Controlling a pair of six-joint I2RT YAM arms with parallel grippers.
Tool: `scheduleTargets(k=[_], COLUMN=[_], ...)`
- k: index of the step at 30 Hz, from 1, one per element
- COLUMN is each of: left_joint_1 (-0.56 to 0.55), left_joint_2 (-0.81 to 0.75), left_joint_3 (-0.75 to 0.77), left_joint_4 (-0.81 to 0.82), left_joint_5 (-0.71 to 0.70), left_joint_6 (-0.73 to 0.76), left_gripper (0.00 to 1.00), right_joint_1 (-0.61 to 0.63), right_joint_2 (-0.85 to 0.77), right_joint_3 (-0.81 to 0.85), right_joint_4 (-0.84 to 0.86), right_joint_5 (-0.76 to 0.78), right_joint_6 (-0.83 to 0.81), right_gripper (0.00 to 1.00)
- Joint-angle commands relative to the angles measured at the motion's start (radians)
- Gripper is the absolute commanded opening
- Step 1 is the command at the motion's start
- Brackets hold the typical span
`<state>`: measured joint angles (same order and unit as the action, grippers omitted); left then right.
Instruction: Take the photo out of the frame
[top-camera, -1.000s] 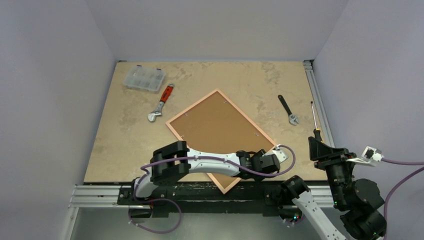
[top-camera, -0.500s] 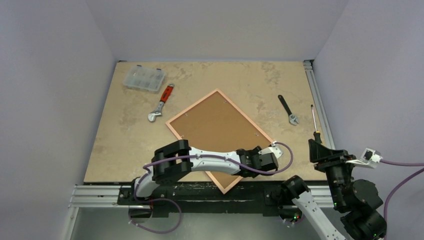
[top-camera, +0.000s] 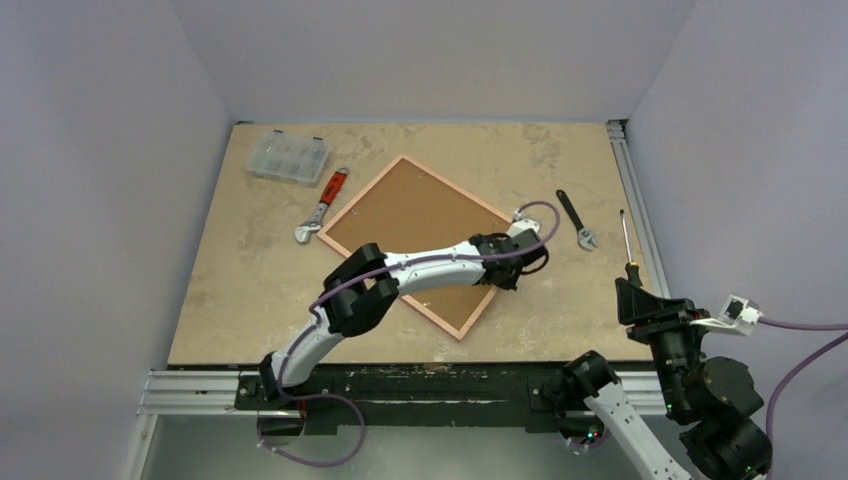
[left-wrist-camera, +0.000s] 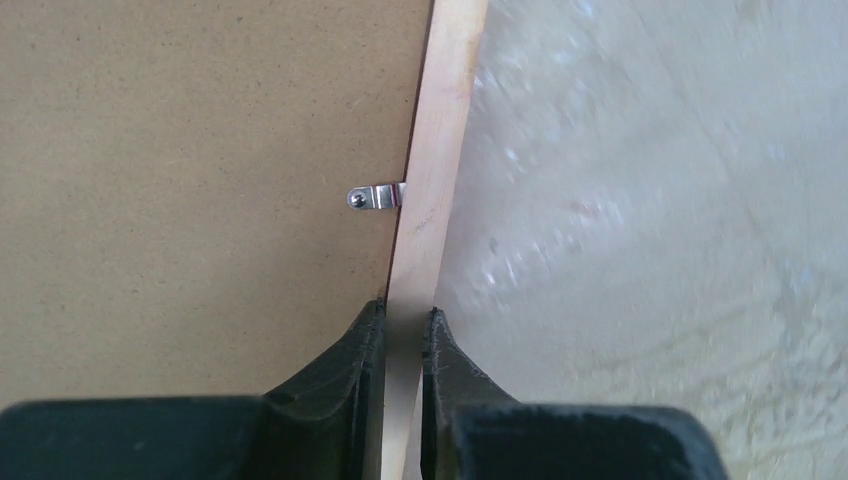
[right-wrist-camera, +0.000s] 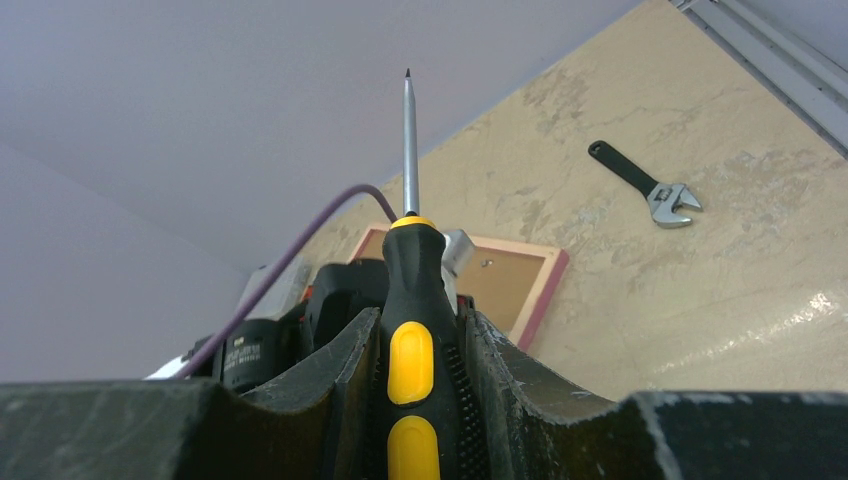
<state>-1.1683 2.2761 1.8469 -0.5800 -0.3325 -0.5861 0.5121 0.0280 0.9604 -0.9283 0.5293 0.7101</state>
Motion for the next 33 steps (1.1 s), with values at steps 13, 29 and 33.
scheduleTargets(k=[13,29,33], left_joint_1=[0.260,0.690,0.700], left_joint_2=[-0.278,-0.542,-0.576], left_joint_3=[-0.162,-0.697,-0.769], left_joint_4=[0.013,0.037,0.037], left_joint_5=[0.250,0.404,0.374], left_joint_6=[-0.190,-0.232,-0.253], left_gripper=[0.50,0.43,0.43], right_joint_1=[0.002,0.003,0.003], right_joint_2=[0.035,0.021,0.023], right_joint_3=[-0.025,-0.054,-0.069], right_joint_4=[0.052,0.091,0.098], right_joint_5=[-0.041,-0.064,-0.082], right_joint_6=[0.028,0.003,0.011], right_gripper=[0.00,0.00,0.00])
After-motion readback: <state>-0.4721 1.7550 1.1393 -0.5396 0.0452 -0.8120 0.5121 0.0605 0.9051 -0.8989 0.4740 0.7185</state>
